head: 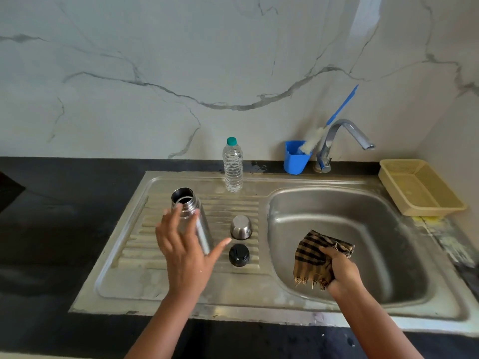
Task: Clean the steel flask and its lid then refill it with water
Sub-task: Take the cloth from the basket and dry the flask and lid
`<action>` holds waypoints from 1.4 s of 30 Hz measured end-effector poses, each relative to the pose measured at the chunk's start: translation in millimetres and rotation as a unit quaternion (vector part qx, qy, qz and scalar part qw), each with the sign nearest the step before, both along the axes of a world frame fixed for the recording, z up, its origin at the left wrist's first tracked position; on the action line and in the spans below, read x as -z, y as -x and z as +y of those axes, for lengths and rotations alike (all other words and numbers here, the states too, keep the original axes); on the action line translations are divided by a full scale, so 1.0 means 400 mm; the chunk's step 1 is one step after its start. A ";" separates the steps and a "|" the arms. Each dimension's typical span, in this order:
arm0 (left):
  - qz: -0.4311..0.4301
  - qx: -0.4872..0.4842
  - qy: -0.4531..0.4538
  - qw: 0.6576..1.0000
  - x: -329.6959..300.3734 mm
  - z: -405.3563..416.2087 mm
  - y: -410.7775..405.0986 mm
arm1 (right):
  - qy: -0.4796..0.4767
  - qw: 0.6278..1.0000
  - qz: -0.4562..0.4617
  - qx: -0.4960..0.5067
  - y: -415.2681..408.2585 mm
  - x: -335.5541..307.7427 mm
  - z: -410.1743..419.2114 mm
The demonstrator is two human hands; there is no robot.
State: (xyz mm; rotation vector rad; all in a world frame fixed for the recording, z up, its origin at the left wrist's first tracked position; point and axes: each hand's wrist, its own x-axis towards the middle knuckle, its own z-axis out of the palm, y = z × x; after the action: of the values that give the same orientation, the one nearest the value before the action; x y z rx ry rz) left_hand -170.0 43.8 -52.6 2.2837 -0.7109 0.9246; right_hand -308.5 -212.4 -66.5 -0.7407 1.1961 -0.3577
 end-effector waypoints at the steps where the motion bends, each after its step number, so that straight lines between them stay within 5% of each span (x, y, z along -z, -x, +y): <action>1: -0.043 0.020 -0.030 0.998 0.007 -0.012 0.012 | -0.001 1.000 0.002 0.002 0.003 0.001 0.003; 4: -0.065 0.120 -0.088 0.987 0.028 -0.040 0.044 | -0.002 1.000 0.004 0.009 0.014 0.000 0.009; 7: 0.003 0.186 -0.139 0.973 0.064 -0.052 0.039 | 0.000 1.000 0.008 0.021 0.028 0.000 0.008; 19: 0.227 0.136 -0.284 0.922 0.135 -0.112 -0.020 | -0.001 0.997 0.017 0.069 0.081 0.018 0.015; 22: 0.272 0.137 -0.256 0.918 0.136 -0.124 -0.018 | -0.004 0.997 0.009 0.079 0.089 0.019 0.017; 25: 0.349 0.142 -0.117 0.919 0.116 -0.136 -0.015 | 0.011 0.997 -0.006 0.080 0.091 0.005 0.023; 27: 0.480 0.145 0.035 0.864 0.083 -0.154 -0.010 | 0.037 0.997 -0.015 0.064 0.087 -0.015 0.029; 29: 0.602 0.174 0.181 0.758 0.058 -0.175 -0.006 | 0.072 0.996 -0.016 0.040 0.077 -0.041 0.037; 31: 0.654 0.206 0.262 0.679 0.034 -0.193 -0.002 | 0.118 0.993 -0.022 0.013 0.064 -0.070 0.046; 33: 0.677 0.232 0.282 0.640 0.015 -0.203 0.003 | 0.188 0.982 -0.029 -0.022 0.044 -0.096 0.062; 36: 0.699 0.266 0.286 0.600 -0.009 -0.234 0.016 | 0.389 0.917 -0.064 -0.064 0.029 -0.125 0.078; 40: 0.712 0.309 0.313 0.548 -0.037 -0.276 0.034 | 0.740 0.628 -0.053 -0.237 0.029 -0.112 0.063; 42: 0.702 0.327 0.330 0.540 -0.052 -0.292 0.041 | 0.766 0.572 -0.053 -0.288 0.028 -0.111 0.065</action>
State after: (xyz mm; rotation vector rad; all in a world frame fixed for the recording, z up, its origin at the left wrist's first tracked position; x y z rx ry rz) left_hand -186.4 -72.9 -31.7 1.1495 -0.2385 -0.9187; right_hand -319.8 -186.4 -22.0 -2.4996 0.1370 -0.8615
